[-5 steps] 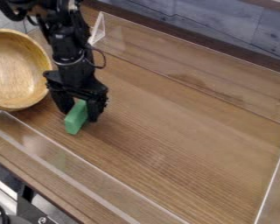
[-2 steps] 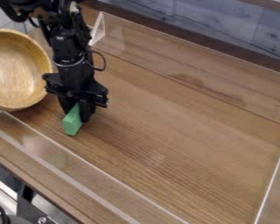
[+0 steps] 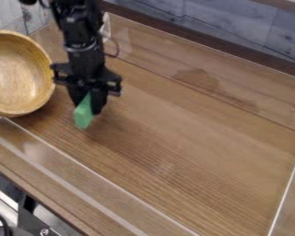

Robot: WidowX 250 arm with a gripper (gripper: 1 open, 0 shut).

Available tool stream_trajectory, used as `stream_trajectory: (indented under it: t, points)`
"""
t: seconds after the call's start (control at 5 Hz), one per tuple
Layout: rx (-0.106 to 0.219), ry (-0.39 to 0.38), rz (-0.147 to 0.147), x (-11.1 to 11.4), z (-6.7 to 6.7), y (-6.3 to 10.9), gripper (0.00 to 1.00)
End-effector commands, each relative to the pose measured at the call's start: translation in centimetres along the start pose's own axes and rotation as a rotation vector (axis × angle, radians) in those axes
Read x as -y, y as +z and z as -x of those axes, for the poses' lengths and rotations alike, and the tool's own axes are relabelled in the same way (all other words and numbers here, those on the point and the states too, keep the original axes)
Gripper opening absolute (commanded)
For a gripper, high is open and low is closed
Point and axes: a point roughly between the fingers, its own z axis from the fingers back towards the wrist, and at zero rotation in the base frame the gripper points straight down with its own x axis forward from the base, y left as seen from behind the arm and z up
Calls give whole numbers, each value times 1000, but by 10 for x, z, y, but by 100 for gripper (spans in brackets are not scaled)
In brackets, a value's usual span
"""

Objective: Put green stick into wooden bowl

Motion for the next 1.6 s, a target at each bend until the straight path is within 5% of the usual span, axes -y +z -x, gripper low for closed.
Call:
stream_trajectory:
  t: [0.0, 0.2, 0.8, 1.4]
  points:
    - [80, 109, 5, 12, -27, 32, 0]
    - [118, 144, 27, 26, -53, 41, 0]
    - [170, 188, -13, -3, -81, 18, 0]
    - [148, 153, -14, 6, -66, 19, 0]
